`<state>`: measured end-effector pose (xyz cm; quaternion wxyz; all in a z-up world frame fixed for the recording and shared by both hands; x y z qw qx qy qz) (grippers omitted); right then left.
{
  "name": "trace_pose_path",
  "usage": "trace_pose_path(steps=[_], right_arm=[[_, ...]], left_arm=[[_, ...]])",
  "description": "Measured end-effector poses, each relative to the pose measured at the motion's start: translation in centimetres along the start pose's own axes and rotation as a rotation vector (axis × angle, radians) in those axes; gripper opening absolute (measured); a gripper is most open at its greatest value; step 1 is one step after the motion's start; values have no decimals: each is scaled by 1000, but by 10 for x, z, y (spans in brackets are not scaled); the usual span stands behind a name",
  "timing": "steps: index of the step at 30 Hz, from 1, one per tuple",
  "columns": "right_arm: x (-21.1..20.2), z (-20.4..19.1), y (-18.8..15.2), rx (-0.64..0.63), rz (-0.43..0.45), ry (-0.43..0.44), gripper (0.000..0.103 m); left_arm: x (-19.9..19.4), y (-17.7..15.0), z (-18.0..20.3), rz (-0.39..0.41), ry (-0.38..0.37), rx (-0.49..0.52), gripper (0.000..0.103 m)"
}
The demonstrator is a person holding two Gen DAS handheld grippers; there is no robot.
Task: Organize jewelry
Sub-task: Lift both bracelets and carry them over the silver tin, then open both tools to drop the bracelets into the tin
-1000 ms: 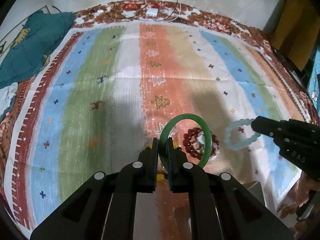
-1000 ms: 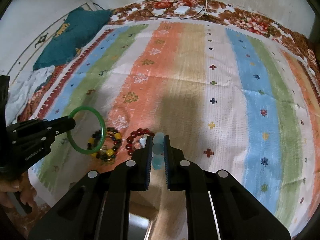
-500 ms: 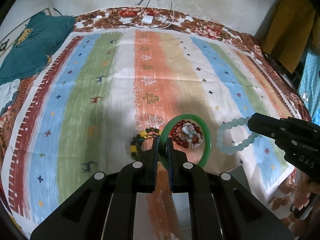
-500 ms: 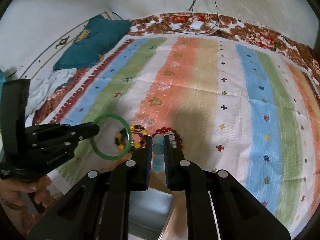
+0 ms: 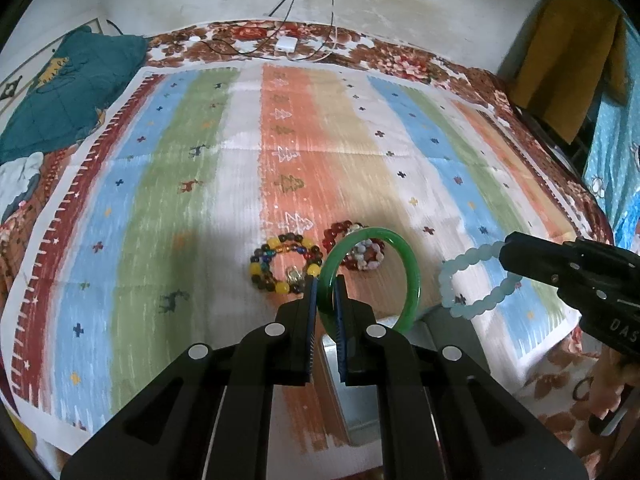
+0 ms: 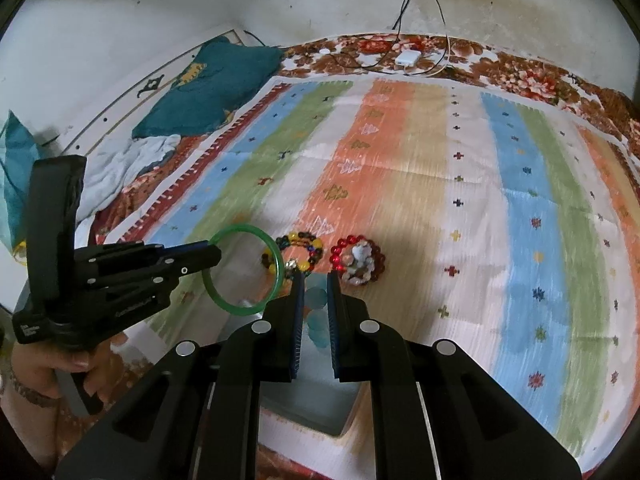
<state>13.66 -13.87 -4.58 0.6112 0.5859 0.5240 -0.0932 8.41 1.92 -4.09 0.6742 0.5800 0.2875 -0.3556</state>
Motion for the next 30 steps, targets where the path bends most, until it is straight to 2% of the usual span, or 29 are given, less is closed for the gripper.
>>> trace_pose_path(steps=[17, 21, 22, 23, 24, 25, 28, 30], right_arm=[[0, -4, -28, -12, -47, 1, 12], [0, -6, -27, -11, -46, 15, 14], [-1, -5, -26, -8, -43, 14, 17], [-2, -5, -25, -8, -38, 9, 38], [-3, -4, -25, -6, -29, -2, 53], [-3, -2, -24, -5, -22, -15, 54], [0, 6, -22, 19, -25, -43, 54], [5, 14, -21, 45, -42, -53, 58]], left_arm=[[2, -36, 27, -47, 2, 56, 9], [10, -41, 31, -94, -48, 45, 13], [11, -41, 30, -97, -47, 39, 22], [11, -41, 29, -95, -39, 39, 35], [9, -40, 27, -84, -30, 37, 40], [6, -38, 25, -73, -28, 25, 46], [0, -33, 11, -49, -12, -20, 54], [-2, -29, -1, -40, 5, -54, 56]])
Point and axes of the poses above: each gripper's, at about its wrist camera, not at the fingertips, and x roughly the way its jaws point, z to its right, y to its top, the point moved 4 cm from there along x, roughly the way its jaws point, and after that the axes turned 3 degrees about x, right-handed, at the moved point
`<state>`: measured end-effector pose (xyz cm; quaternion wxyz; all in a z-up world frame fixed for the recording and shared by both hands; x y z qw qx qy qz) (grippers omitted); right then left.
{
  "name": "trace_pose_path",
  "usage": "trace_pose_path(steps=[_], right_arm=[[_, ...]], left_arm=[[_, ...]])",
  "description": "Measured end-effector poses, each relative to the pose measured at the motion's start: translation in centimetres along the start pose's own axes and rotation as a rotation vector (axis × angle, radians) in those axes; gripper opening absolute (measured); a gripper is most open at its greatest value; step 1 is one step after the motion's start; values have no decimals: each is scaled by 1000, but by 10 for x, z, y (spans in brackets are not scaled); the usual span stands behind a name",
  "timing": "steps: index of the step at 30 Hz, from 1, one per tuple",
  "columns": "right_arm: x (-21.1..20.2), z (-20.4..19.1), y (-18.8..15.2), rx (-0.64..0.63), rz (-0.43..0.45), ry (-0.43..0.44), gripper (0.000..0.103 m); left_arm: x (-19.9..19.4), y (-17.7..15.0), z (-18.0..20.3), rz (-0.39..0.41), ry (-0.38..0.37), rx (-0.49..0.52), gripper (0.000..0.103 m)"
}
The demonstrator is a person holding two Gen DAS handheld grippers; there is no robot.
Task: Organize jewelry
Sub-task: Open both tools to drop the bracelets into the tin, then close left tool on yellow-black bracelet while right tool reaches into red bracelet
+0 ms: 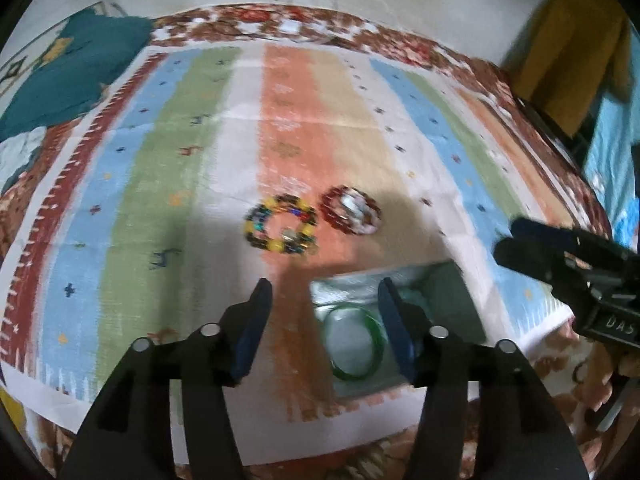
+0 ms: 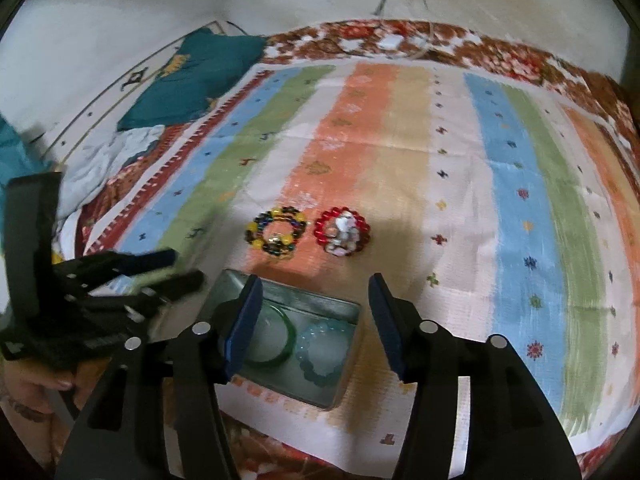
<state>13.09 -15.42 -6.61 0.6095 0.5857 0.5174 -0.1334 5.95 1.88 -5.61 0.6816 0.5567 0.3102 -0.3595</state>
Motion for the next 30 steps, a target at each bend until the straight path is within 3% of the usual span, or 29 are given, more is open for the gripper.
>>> trace_pose_path(steps=[6, 10, 30], right_arm=[[15, 12, 8, 39, -35, -18, 64], [27, 18, 16, 58, -56, -29, 68], [74, 22, 33, 38, -168, -31, 68]], left_arm=[[6, 12, -25, -9, 6, -67, 70], [17, 19, -31, -28, 11, -78, 72], [71, 42, -52, -142, 35, -69, 73]])
Point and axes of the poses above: each gripper's, at about its wrist camera, not at the fingertips, and x roughly the way its jaws point, z to its right, y to its top, the point moved 4 cm from there along x, roughly the way its jaws point, and after that the axes turned 3 degrees about x, right-handed, at the moved point
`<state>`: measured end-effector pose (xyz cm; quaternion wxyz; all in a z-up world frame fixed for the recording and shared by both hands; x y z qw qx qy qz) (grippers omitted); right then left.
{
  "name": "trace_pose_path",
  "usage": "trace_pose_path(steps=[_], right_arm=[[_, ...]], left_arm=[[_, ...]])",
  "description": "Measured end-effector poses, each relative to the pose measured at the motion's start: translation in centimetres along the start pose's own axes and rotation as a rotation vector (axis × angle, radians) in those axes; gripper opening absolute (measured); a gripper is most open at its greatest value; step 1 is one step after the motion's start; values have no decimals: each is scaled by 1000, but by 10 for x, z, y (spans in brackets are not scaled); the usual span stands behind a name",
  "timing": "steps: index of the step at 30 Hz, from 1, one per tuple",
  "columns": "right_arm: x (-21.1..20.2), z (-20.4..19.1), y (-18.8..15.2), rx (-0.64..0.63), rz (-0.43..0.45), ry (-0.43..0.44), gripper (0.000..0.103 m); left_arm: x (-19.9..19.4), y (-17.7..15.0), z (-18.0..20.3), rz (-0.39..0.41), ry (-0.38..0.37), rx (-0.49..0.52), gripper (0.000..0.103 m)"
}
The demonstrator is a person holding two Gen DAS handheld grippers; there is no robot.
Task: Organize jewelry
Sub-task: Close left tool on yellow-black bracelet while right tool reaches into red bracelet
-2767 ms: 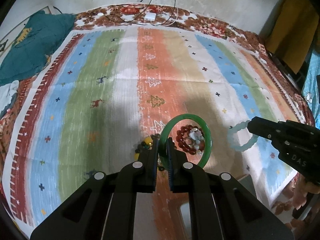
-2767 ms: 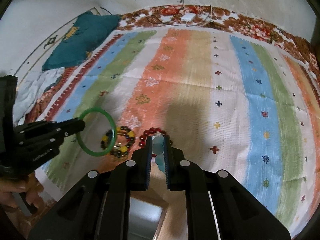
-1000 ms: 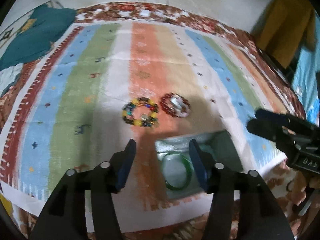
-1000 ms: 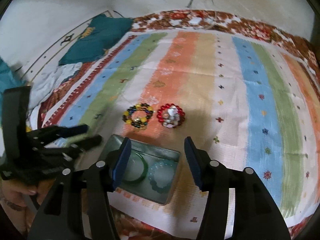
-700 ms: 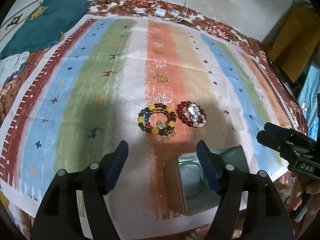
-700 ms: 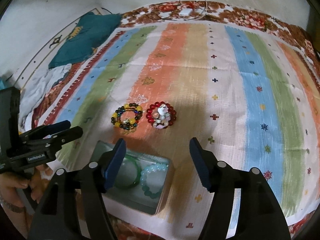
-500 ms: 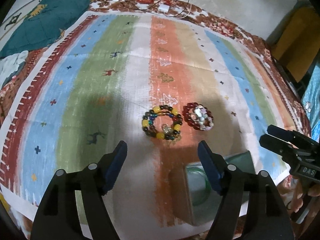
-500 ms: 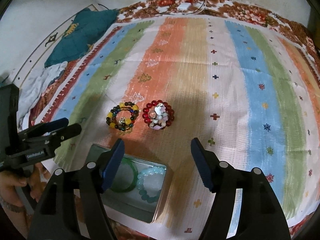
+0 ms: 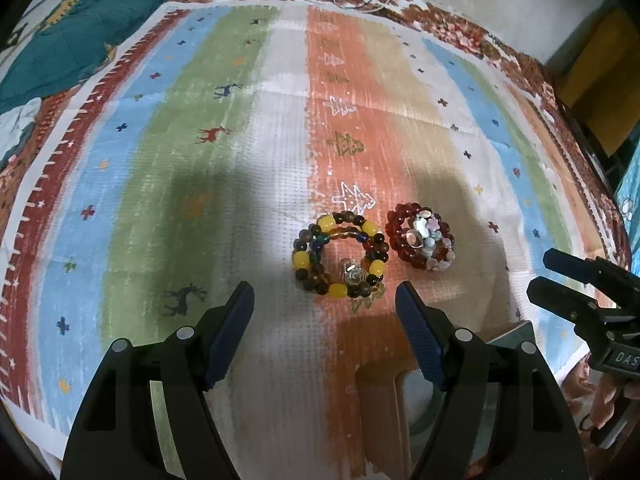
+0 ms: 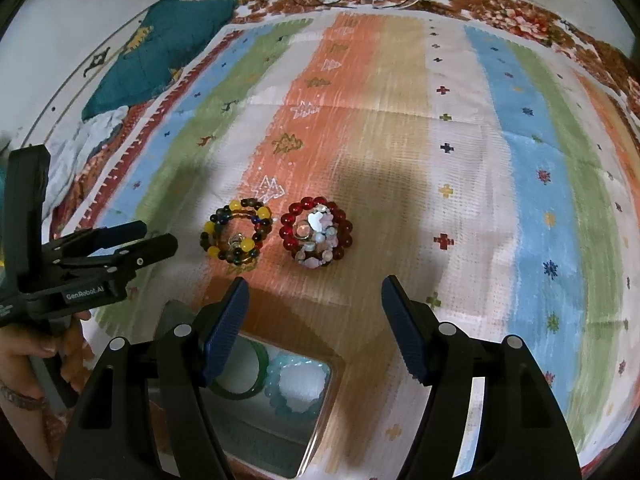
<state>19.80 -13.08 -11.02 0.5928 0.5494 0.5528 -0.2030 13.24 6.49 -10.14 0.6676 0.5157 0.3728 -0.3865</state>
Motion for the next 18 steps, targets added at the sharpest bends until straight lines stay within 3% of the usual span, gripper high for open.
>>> trace_pose_path(steps=[13, 18], right_arm=[[29, -4, 10, -38, -64, 11, 69], [39, -5, 12, -48, -89, 2, 69]], left_arm=[[30, 12, -23, -68, 48, -27, 70], [40, 13, -24, -97, 62, -4, 62]])
Point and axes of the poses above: each gripper's, at about its wrist camera, not at the fingertips, and x roughly the way its jaws point, z to its right, y to its top, the point moved 4 cm from there along x, roughly the way its jaws point, and after that the axes turned 3 degrees about x, right-handed, at the moved point
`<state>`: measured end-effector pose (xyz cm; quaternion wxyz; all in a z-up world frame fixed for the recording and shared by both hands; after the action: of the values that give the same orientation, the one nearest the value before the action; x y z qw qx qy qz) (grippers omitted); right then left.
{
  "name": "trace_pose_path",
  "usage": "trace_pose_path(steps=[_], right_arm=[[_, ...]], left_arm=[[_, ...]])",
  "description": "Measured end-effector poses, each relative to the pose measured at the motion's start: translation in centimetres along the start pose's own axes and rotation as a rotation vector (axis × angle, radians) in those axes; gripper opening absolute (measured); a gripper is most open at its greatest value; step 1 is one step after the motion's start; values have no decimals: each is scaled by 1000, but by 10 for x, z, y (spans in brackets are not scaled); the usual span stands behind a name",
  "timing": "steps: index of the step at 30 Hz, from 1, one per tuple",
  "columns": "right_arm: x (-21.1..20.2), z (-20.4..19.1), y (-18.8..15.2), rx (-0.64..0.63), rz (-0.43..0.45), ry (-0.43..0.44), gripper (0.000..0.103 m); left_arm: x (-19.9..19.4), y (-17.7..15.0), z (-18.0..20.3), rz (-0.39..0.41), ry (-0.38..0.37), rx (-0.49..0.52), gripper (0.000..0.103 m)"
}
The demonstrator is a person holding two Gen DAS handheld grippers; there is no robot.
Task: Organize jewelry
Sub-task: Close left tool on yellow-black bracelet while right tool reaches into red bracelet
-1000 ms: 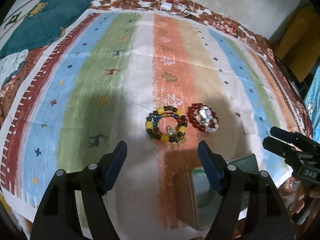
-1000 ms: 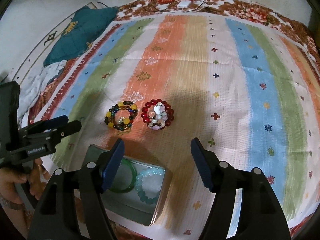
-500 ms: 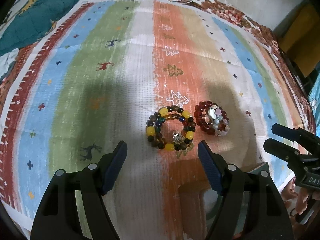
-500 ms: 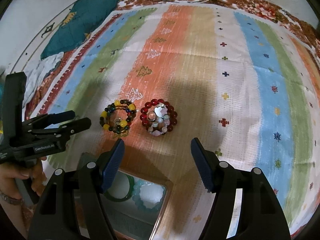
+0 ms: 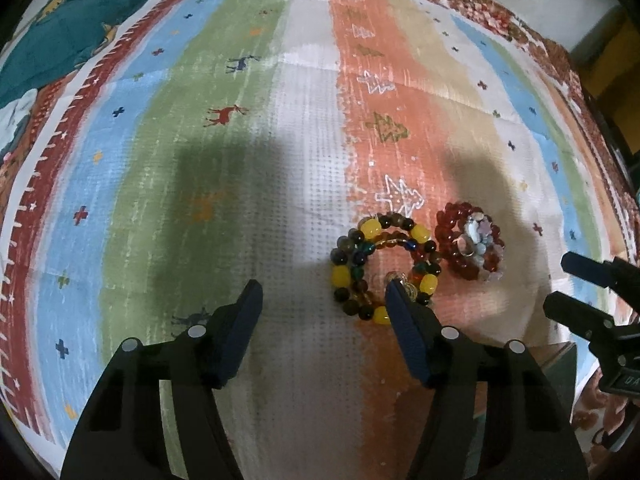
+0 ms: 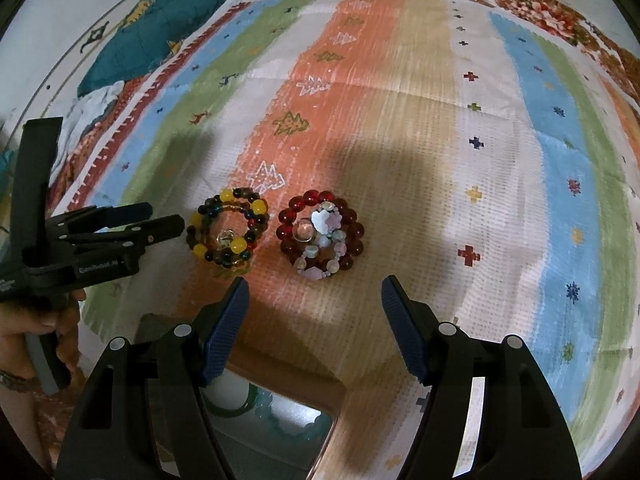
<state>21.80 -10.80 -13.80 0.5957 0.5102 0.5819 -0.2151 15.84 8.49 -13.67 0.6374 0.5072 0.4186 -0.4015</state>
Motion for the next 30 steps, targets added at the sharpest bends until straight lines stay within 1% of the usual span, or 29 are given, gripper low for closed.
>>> trace_pose_path(steps=[7, 10, 13, 14, 15, 18, 20, 25, 28, 30], right_arm=[[10, 0, 3, -7, -22, -3, 68], [15, 1, 4, -3, -33, -2, 68], [19, 2, 5, 2, -46, -2, 68], [21, 3, 4, 4, -51, 2, 64], [24, 4, 4, 8, -62, 8, 57], [31, 7, 4, 22, -83, 11, 50], [35, 10, 5, 30, -92, 5, 46], [42, 13, 7, 44, -103, 10, 44], [47, 15, 8, 46, -113, 9, 39], [50, 16, 9, 49, -116, 13, 33]], left_arm=[[10, 1, -2, -28, 39, 14, 51], [14, 2, -2, -37, 52, 25, 50], [19, 3, -4, -48, 67, 29, 45], [20, 4, -4, -49, 67, 29, 44], [20, 4, -4, -50, 67, 29, 44], [21, 3, -2, -52, 62, 38, 39], [21, 3, -1, -54, 55, 41, 33], [22, 2, 2, -60, 33, 46, 24], [23, 1, 4, -64, 20, 50, 21], [25, 0, 6, -70, 11, 55, 19]])
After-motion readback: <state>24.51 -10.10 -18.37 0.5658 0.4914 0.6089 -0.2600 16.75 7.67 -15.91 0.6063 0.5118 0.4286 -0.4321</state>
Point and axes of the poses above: each gripper's, at about its wrist camera, not at the fingertips, and x roughly the way its jaws point, z to its right, y to its top, the point moved 4 cm from there along x, roughly the way its jaws point, and after that the axes turned 3 degrees about x, right-handed, at the moved point
